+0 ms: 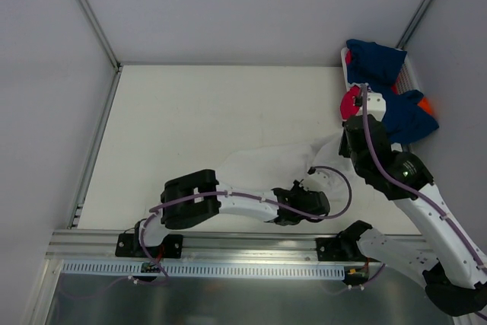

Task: Fold and stack the t-shirts
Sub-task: Flatten out the tshirt

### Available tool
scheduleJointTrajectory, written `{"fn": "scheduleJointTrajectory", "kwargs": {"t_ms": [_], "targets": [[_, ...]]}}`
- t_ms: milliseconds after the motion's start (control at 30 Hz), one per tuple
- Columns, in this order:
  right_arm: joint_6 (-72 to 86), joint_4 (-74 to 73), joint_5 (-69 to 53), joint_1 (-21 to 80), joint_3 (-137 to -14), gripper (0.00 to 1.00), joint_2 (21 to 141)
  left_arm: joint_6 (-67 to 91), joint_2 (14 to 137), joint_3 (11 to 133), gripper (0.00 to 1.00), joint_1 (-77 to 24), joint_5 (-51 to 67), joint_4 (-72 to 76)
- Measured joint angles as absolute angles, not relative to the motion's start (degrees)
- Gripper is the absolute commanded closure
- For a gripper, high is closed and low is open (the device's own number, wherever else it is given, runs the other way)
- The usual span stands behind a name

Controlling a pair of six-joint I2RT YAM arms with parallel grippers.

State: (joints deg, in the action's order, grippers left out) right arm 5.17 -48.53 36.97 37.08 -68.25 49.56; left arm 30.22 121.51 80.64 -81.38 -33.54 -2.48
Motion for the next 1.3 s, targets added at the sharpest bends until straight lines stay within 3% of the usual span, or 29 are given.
{"fn": "scheduleJointTrajectory", "kwargs": {"t_ms": [133,267,400,533,733,1100,1300], "targets": [[5.3,-48.5,37.8,37.1,-67.4,1.00,50.1,30.2,115.2,80.5,1.00,-81.3,-41.0,-17.6],[5.3,-48.4,38.8,37.0,-67.2,1.00,51.1,28.9,99.7,80.9,1.00,-81.3,-50.2,-29.2],[5.3,-48.4,39.2,36.9,-67.4,1.00,51.4,23.4,81.4,86.9,1.00,-81.3,-59.2,-33.0],[4.6,-48.7,39.2,36.9,-70.5,1.00,52.1,14.8,72.7,97.5,1.00,-81.5,-71.1,-33.7],[0.9,-50.2,40.1,36.9,-85.1,1.00,55.3,2.5,71.6,108.5,1.00,-81.8,-81.6,-34.5],[-5.7,-58.2,37.6,36.9,-126.0,0.97,63.0,-10.0,72.1,122.2,1.00,-88.7,-83.9,-36.4],[-6.1,-60.7,33.5,36.9,-135.0,0.97,58.3,-23.3,73.8,130.0,1.00,-93.5,-84.9,-25.7]]}}
